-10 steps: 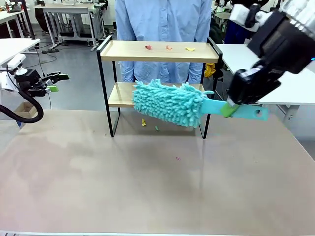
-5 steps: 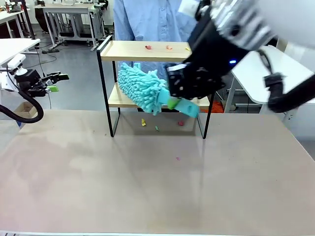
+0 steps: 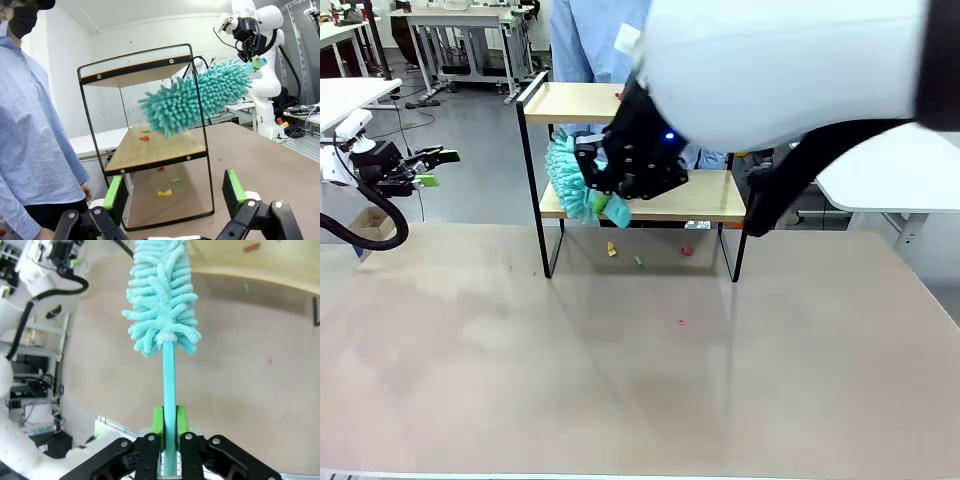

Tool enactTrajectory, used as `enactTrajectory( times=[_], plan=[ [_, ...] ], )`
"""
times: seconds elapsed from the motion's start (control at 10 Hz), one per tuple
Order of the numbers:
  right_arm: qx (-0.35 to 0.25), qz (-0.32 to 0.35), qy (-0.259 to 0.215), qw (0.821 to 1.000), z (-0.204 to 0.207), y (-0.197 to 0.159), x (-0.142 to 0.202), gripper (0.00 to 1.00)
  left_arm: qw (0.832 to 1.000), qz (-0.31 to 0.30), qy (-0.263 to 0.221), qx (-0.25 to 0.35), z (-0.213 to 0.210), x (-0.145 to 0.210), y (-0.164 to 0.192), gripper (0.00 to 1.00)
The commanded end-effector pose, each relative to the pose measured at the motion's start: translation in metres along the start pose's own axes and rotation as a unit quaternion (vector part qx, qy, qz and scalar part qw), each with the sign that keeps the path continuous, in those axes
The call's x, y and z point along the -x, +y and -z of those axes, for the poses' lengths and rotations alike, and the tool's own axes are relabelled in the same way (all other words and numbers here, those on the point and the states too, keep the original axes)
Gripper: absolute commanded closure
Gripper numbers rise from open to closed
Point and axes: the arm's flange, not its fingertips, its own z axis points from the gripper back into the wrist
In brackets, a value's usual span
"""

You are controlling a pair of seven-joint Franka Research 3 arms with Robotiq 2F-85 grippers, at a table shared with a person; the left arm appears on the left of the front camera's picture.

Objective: Clean the shelf.
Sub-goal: Clean the specific section of the Shelf indicated by the human with the Duster.

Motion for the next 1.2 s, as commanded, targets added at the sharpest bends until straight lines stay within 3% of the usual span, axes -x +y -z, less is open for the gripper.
enactTrajectory(
  times=[0.0, 0.1, 0.2, 0.3, 0.7, 0.9, 1.1],
  plan=[
    [0.03, 0.028, -0.037, 0.998, 0.027, 0.024, -0.016, 0.87, 1.0, 0.008, 0.005, 0.004, 0.0, -0.002, -0.001, 0.0],
    [0.029, 0.041, -0.044, 0.998, 0.04, 0.025, -0.021, 0.87, 1.0, 0.008, 0.005, 0.004, 0.0, -0.002, -0.001, 0.0],
    [0.003, 0.029, -0.02, 0.999, 0.04, 0.02, -0.019, 0.87, 1.0, 0.008, 0.005, 0.004, 0.0, -0.002, -0.001, 0.0],
    [0.014, 0.019, -0.02, 1.0, 0.026, 0.008, -0.009, 0.87, 1.0, 0.008, 0.005, 0.004, 0.0, -0.002, -0.001, 0.0],
    [0.009, 0.022, -0.012, 1.0, 0.034, 0.008, -0.011, 0.87, 1.0, 0.008, 0.005, 0.004, 0.0, -0.002, -0.001, 0.0],
    [0.002, 0.038, -0.035, 0.999, 0.053, 0.024, -0.025, 0.87, 1.0, 0.008, 0.005, 0.004, 0.0, -0.002, -0.001, 0.0],
    [0.035, 0.058, -0.061, 0.996, 0.079, 0.033, -0.033, 0.87, 1.0, 0.008, 0.005, 0.004, 0.0, -0.002, -0.001, 0.0]
  ],
)
